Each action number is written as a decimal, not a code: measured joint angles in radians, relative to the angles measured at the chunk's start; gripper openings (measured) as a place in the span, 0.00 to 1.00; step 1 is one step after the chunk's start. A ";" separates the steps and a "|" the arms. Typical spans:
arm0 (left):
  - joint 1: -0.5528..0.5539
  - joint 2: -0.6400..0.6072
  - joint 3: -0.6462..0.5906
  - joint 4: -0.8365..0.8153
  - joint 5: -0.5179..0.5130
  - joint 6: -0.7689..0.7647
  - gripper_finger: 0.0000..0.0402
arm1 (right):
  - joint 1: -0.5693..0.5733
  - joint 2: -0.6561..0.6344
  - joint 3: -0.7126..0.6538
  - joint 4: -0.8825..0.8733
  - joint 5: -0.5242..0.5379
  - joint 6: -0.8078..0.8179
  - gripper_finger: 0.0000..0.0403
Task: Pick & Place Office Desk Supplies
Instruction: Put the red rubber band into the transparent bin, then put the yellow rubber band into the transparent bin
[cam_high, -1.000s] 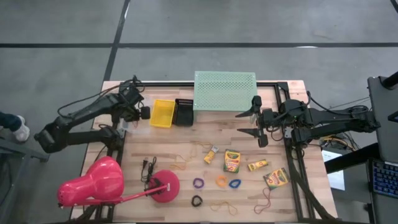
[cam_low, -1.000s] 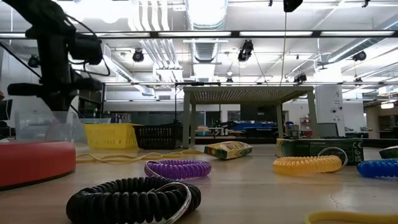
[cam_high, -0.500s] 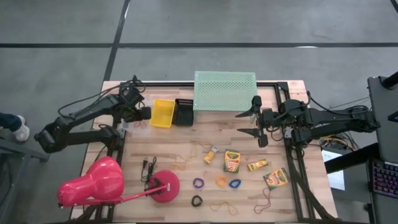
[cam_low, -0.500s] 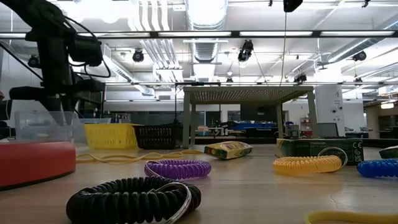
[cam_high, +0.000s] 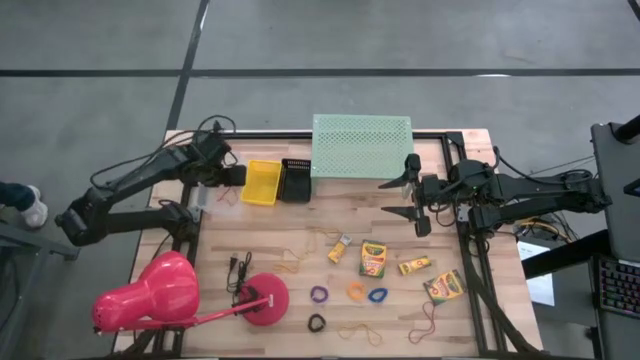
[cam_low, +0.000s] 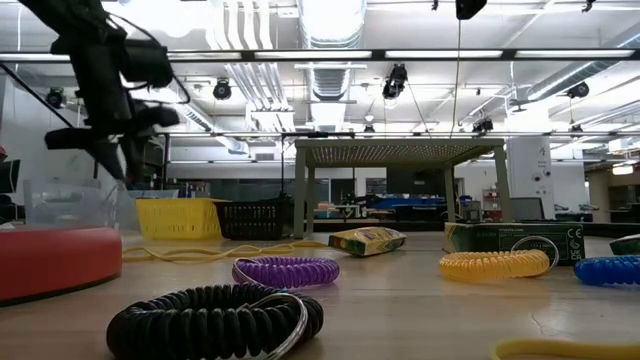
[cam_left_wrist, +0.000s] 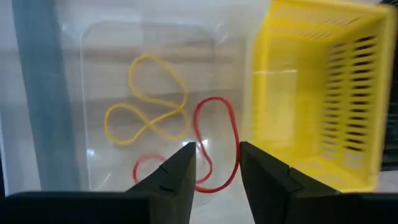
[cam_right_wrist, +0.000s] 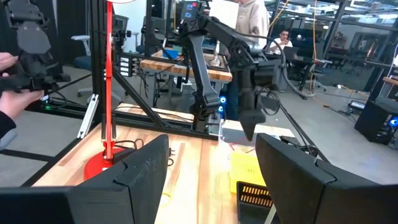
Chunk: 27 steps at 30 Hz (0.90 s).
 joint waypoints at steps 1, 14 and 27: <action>0.000 0.000 0.011 0.001 0.000 0.001 0.32 | 0.000 0.000 0.000 0.000 0.000 0.000 0.59; 0.000 0.001 -0.071 -0.020 0.058 -0.082 0.32 | 0.000 0.000 0.000 0.000 0.000 0.000 0.59; -0.001 0.001 -0.047 -0.116 0.061 -0.109 0.32 | 0.000 0.000 0.000 0.000 0.000 0.000 0.59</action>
